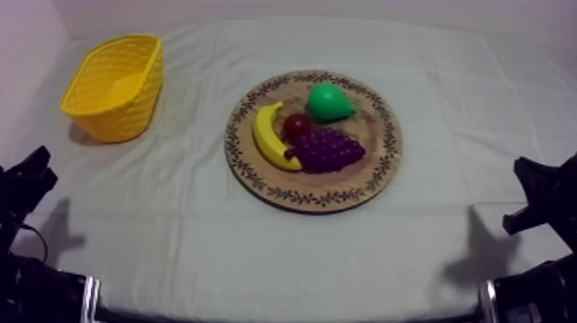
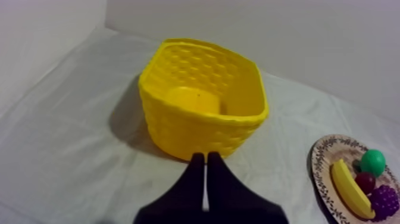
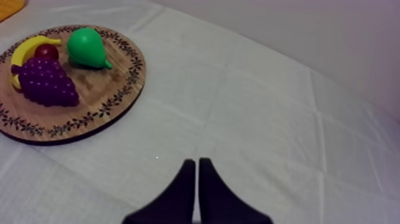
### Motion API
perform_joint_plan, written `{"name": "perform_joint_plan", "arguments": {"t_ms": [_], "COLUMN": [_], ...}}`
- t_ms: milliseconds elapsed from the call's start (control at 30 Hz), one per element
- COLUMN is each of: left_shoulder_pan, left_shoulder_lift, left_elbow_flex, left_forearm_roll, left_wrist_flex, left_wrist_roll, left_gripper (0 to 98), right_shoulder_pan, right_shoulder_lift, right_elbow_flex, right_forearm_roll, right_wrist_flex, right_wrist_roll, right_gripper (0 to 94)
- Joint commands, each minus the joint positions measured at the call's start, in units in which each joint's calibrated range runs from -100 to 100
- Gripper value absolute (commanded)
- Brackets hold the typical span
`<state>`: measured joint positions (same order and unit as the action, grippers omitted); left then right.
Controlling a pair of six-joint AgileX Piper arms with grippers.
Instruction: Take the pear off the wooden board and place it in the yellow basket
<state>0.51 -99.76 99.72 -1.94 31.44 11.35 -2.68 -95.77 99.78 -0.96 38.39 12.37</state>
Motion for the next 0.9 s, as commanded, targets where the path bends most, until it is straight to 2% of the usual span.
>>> {"name": "perform_joint_plan", "arguments": {"t_ms": [0,567,867], "left_shoulder_pan": [-0.11,-0.11,0.41], "left_shoulder_lift": [0.02,0.02,0.02], "left_elbow_flex": [0.05,0.05,0.05], "left_forearm_roll": [0.01,0.01,-0.27], "left_wrist_flex": [0.00,0.00,0.59], "left_wrist_roll": [-0.04,-0.04,-5.02], "left_gripper": [0.0,0.0,0.0], "right_shoulder_pan": [0.00,0.00,0.00], "right_shoulder_lift": [0.02,0.02,0.02], "right_elbow_flex": [0.00,0.00,0.00], "right_forearm_roll": [0.01,0.01,0.01], "right_wrist_flex": [0.00,0.00,0.00], "right_wrist_roll": [0.01,0.01,0.01], "right_gripper": [0.3,0.3,0.3]}}
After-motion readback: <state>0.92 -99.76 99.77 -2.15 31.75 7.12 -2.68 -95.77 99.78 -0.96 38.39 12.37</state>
